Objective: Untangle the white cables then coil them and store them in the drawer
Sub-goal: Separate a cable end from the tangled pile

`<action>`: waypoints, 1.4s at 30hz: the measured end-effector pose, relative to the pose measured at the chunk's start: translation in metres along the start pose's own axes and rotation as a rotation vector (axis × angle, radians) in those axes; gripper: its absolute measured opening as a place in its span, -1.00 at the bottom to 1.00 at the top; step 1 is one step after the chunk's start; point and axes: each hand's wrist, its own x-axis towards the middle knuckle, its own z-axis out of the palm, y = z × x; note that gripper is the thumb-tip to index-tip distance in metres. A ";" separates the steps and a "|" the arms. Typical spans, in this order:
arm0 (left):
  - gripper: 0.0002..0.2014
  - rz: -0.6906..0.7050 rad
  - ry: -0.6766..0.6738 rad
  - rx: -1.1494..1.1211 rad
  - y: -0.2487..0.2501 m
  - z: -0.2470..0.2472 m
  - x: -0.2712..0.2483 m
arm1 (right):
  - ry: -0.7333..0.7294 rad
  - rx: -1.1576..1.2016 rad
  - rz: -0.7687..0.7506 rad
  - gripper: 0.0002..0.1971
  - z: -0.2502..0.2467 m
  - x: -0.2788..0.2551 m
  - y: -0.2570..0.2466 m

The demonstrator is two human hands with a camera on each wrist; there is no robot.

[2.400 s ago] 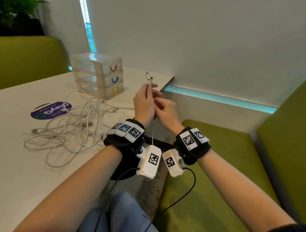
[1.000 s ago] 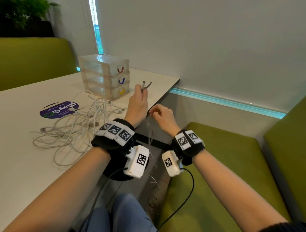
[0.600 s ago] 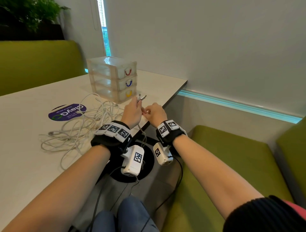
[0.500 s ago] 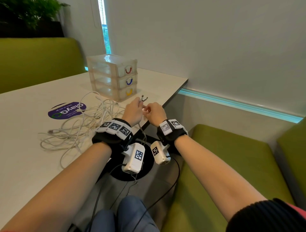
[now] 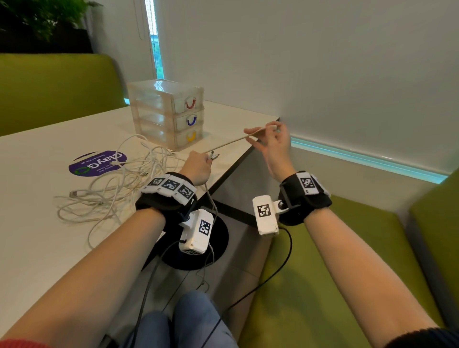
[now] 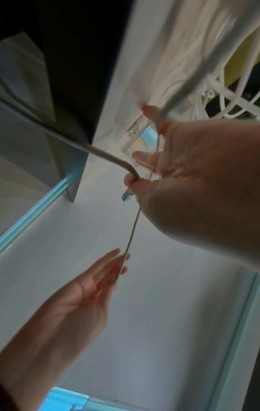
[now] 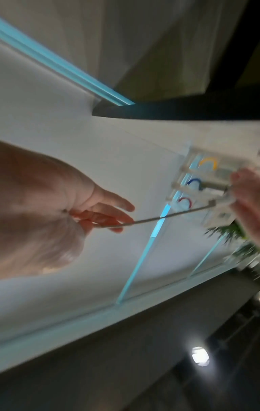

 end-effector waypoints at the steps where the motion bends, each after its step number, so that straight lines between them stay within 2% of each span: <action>1: -0.61 0.006 0.006 0.012 0.002 0.000 -0.001 | 0.046 0.091 -0.002 -0.85 -0.001 0.002 -0.005; 3: -0.64 0.046 -0.008 0.038 0.006 0.001 -0.005 | 0.175 0.207 0.014 -0.83 -0.002 0.005 -0.011; 5: -0.67 0.112 -0.048 0.053 0.012 0.003 -0.009 | 0.222 0.105 0.025 -0.88 -0.001 0.003 -0.012; 6: -0.68 0.150 -0.069 0.054 0.014 0.004 -0.011 | 0.171 -0.099 0.003 -0.91 0.001 -0.001 -0.009; 8: -0.68 0.234 -0.086 0.061 0.018 0.005 -0.015 | -0.071 -0.630 -0.055 -0.89 0.005 -0.011 0.001; 9: -0.68 0.269 -0.097 0.066 0.020 0.004 -0.017 | -0.189 -0.833 -0.078 -0.84 0.007 -0.015 0.008; 10: -0.69 0.293 -0.115 0.069 0.021 0.004 -0.018 | -0.249 -0.931 -0.074 -0.81 0.010 -0.020 0.011; 11: -0.68 0.315 -0.132 0.072 0.022 0.003 -0.020 | -0.263 -0.943 -0.053 -0.78 0.012 -0.021 0.013; 15: -0.64 0.410 -0.153 0.055 0.022 0.000 -0.025 | -0.362 -0.734 0.097 -0.76 0.011 -0.014 0.005; 17: -0.66 0.406 -0.189 0.074 0.022 0.001 -0.026 | -0.444 -0.782 0.079 -0.75 0.008 -0.010 -0.006; 20: -0.68 0.382 -0.221 0.034 0.022 0.005 -0.026 | -0.527 -1.045 0.100 -0.74 0.003 0.000 -0.016; 23: -0.71 0.296 -0.182 -0.027 0.022 0.003 -0.025 | -0.470 -1.302 0.163 -0.77 -0.012 0.007 -0.015; 25: -0.69 0.189 -0.160 0.033 0.017 0.001 -0.023 | -0.393 -1.316 0.174 -0.79 -0.021 0.007 -0.013; 26: -0.68 0.140 -0.153 0.075 0.015 -0.001 -0.022 | -0.368 -1.293 0.156 -0.77 -0.025 0.007 -0.015; 29: -0.64 0.044 -0.150 0.114 0.010 -0.007 -0.023 | -0.327 -1.315 0.077 -0.53 -0.030 0.004 -0.023; 31: -0.63 0.027 -0.178 0.117 0.008 -0.011 -0.023 | -0.193 -1.331 -0.014 -0.51 -0.034 0.004 -0.025; 33: -0.63 0.006 -0.214 0.112 0.004 -0.014 -0.023 | 0.044 -1.265 -0.117 -0.60 -0.041 0.010 -0.025; 35: -0.62 -0.026 -0.223 0.066 -0.003 -0.014 -0.023 | 0.258 -1.092 -0.172 -0.66 -0.050 0.015 -0.027; 38: -0.62 -0.058 -0.204 -0.019 -0.008 -0.015 -0.022 | 0.449 -0.729 -0.179 -0.63 -0.055 0.016 -0.032; 40: -0.62 -0.056 -0.201 -0.063 -0.007 -0.016 -0.022 | 0.385 -0.648 -0.103 -0.69 -0.040 0.007 -0.032; 42: -0.61 -0.055 -0.212 -0.107 -0.006 -0.016 -0.020 | 0.119 -0.796 -0.031 -0.81 -0.017 -0.008 -0.025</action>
